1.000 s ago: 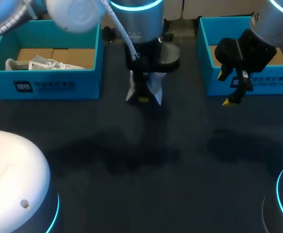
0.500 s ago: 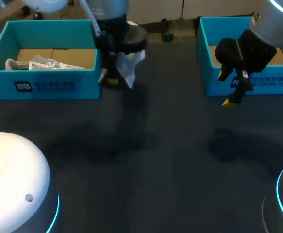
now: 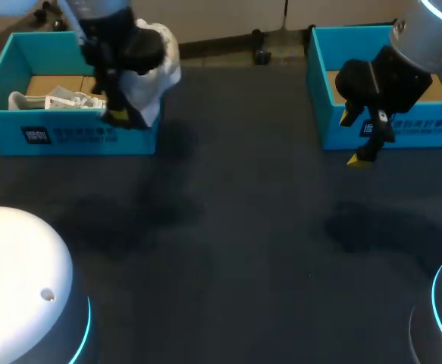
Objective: Take the shoe out of the shoebox, open the shoe tongue, remove and reinsert the insole, then place the shoe into the shoebox
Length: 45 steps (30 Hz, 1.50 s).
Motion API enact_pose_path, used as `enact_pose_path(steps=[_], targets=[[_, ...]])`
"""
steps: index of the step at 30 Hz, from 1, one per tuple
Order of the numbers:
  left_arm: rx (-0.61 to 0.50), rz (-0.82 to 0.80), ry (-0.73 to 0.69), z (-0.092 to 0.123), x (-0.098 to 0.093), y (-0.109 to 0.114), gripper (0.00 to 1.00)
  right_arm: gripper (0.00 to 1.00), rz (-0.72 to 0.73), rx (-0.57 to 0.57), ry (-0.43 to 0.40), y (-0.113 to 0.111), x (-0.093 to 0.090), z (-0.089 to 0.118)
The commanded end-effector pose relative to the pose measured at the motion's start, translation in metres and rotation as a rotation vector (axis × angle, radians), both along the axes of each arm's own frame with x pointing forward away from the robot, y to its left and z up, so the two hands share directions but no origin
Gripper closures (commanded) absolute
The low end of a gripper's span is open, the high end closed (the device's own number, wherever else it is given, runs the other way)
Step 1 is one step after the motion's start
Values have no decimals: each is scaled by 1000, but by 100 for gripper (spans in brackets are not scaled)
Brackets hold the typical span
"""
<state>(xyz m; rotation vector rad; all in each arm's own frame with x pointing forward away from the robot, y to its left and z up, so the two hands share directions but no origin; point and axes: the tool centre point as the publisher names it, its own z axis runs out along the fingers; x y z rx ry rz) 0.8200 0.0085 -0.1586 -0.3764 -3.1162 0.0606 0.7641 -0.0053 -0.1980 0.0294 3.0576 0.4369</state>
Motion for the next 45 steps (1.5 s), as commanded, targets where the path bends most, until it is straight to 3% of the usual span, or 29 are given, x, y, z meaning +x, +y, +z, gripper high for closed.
enact_pose_path(steps=[1,26,37,45], targets=[[-65,-1,4,-1,4,45,100,0,0,-3,1,1,1,-1],[-41,123,16,-16,9,177,100,0,0,-3,1,1,1,-1],[-30,148,-6,-17,33,229,100,0,0,-3,1,1,1,-1],[-16,153,7,-24,63,259,100,0,0,-3,1,1,1,-1]])
